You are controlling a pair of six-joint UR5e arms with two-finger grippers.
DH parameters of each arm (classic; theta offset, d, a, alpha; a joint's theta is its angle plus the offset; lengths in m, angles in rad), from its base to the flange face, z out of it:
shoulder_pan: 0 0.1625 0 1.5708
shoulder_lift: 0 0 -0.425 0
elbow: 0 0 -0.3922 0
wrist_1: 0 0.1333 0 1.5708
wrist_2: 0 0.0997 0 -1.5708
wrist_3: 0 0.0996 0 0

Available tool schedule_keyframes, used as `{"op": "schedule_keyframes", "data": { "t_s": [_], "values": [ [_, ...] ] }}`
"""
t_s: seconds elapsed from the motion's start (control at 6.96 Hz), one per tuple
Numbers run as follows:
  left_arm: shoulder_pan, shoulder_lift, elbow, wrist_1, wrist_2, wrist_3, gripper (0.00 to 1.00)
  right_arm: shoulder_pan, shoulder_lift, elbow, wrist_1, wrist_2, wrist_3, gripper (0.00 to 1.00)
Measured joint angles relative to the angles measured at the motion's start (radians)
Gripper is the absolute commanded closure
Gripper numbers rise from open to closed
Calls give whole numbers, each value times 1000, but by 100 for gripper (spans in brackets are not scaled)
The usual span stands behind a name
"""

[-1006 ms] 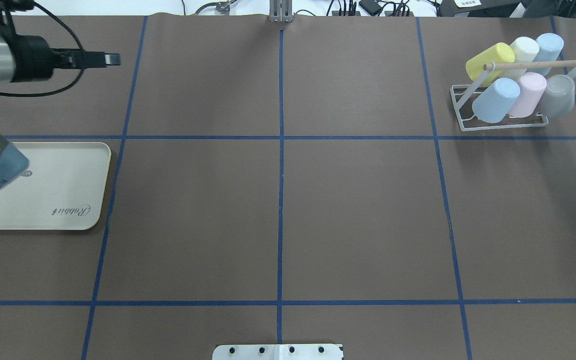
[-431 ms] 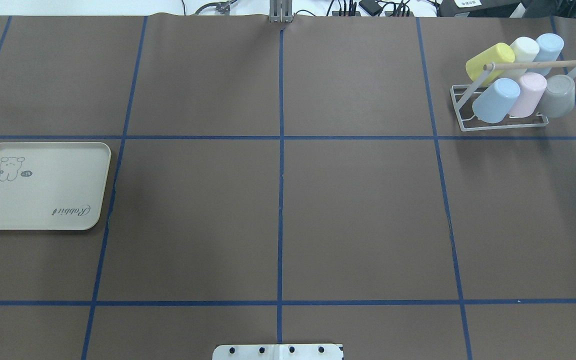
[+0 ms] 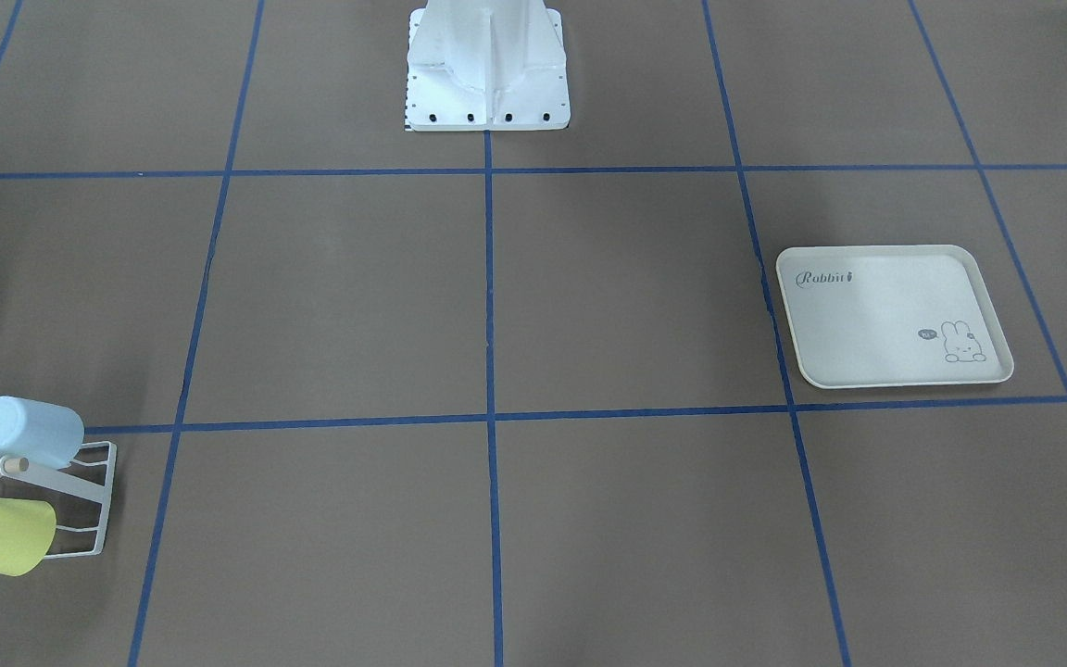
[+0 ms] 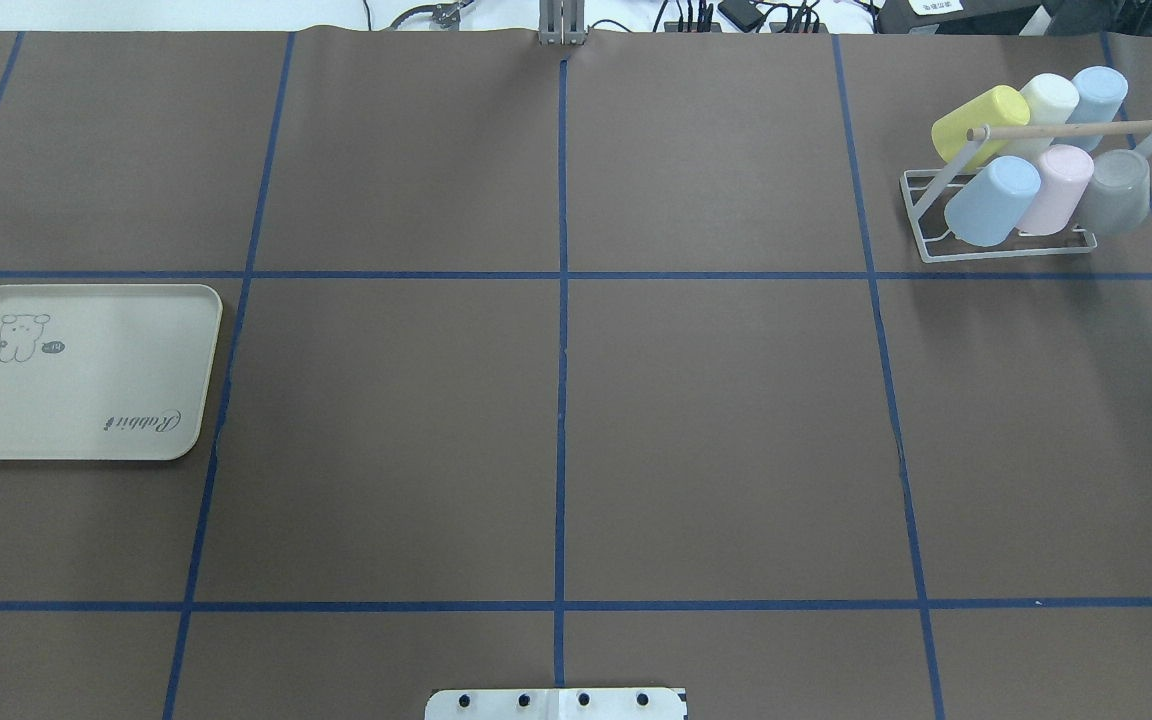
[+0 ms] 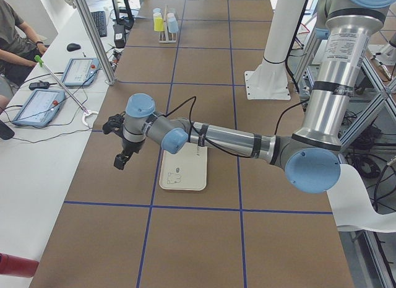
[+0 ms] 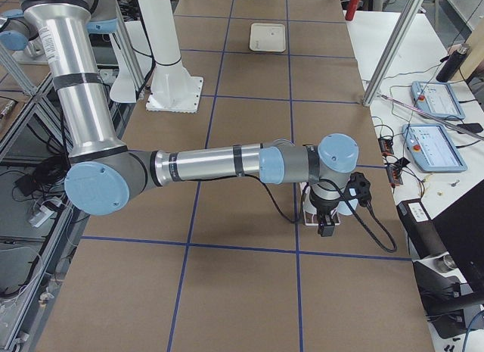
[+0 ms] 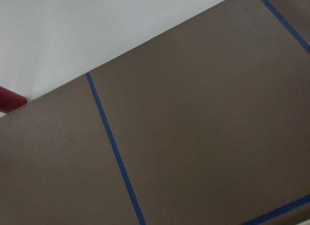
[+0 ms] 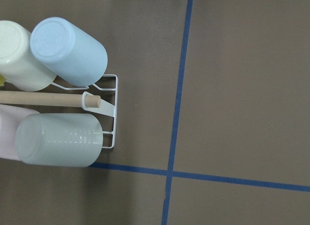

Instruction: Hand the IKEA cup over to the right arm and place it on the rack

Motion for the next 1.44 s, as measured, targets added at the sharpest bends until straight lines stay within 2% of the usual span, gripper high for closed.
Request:
{"op": "schedule_keyframes", "data": {
  "t_s": [0.14,0.29,0.57,0.86,1.15,1.44],
  "values": [
    [-52,8,-4,42,-72,3,0,-2,-17,30,-14,-2,-2,1],
    [-90,11,-19,71,-96,1,0,-3,-65,82,-16,-1,0,1],
    [-112,31,-73,106,-36,16,0,0,-147,145,-11,7,12,1],
    [-112,59,-67,102,25,26,0,2,-161,175,-39,0,11,1],
    [-111,98,-59,95,8,25,0,-7,-164,195,-115,-48,1,1],
    [-110,199,-113,36,3,23,0,-14,-179,193,-142,-78,-1,1]
  ]
}}
